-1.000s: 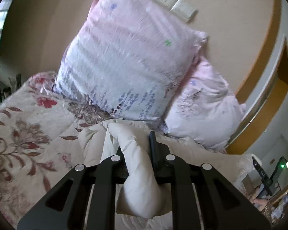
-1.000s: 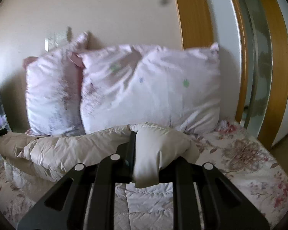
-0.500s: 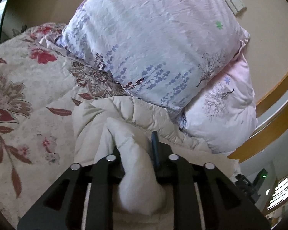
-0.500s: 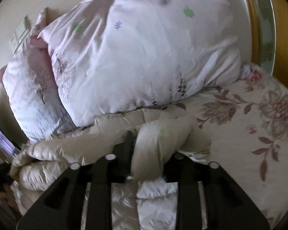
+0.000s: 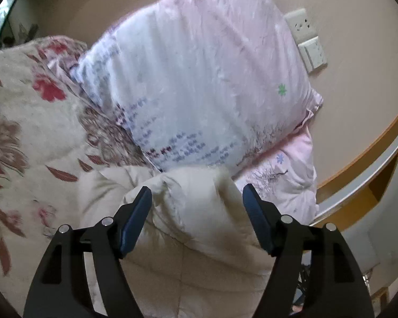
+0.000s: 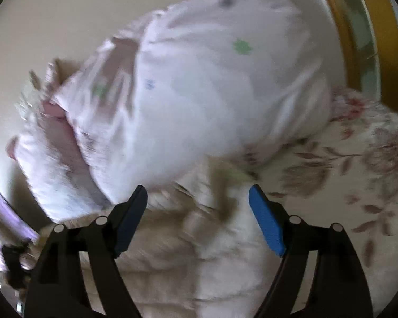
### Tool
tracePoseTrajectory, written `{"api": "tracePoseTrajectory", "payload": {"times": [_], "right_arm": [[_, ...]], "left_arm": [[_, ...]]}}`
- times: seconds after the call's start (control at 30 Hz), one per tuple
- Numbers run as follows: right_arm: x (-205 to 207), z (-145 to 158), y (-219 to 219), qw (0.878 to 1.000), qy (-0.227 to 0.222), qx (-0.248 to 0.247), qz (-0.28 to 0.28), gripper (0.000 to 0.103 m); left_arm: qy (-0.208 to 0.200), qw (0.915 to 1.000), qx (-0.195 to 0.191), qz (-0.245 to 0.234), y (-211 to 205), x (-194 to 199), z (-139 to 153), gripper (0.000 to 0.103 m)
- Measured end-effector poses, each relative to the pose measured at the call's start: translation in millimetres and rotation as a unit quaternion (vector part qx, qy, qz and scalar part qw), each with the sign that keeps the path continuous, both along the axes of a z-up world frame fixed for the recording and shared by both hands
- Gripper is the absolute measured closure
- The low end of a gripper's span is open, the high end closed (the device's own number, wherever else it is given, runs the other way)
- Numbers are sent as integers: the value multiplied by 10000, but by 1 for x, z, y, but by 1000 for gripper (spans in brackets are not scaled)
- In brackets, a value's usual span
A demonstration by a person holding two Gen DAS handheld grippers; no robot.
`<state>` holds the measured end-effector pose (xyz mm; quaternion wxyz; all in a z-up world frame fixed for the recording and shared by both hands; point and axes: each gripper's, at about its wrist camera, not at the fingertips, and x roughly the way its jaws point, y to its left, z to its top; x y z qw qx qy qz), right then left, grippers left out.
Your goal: Fold large clothes
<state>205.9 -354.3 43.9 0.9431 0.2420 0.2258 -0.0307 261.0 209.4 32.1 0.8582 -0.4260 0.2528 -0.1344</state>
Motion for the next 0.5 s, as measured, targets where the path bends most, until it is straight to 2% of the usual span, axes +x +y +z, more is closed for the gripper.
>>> {"api": "tracePoseTrajectory", "payload": {"times": [0.1,0.27,0.3,0.33,0.4,0.5], "right_arm": [[4,-16,-16,9984,515,-77,-227,24],[16,-44,-28,9935,1109,127,-230,29],[19,-49,-27,9924,1207,112,-206,36],[23,-51,-24,9919,1256,81,-162,54],[29,-53,-14,9915,1302,-42,60,78],[29,-47,-6,9921,1189,-392,-111,85]], "left_arm": [[-9,9995,325,-5,-7,-7,4,32],[96,9885,1495,-184,-49,-3,3,32],[163,9861,1636,-220,-57,0,1,32],[238,9841,1741,-246,-63,2,-3,32],[433,9797,1939,-270,-74,9,-11,32],[637,9737,2180,-162,-81,16,-23,32]]}}
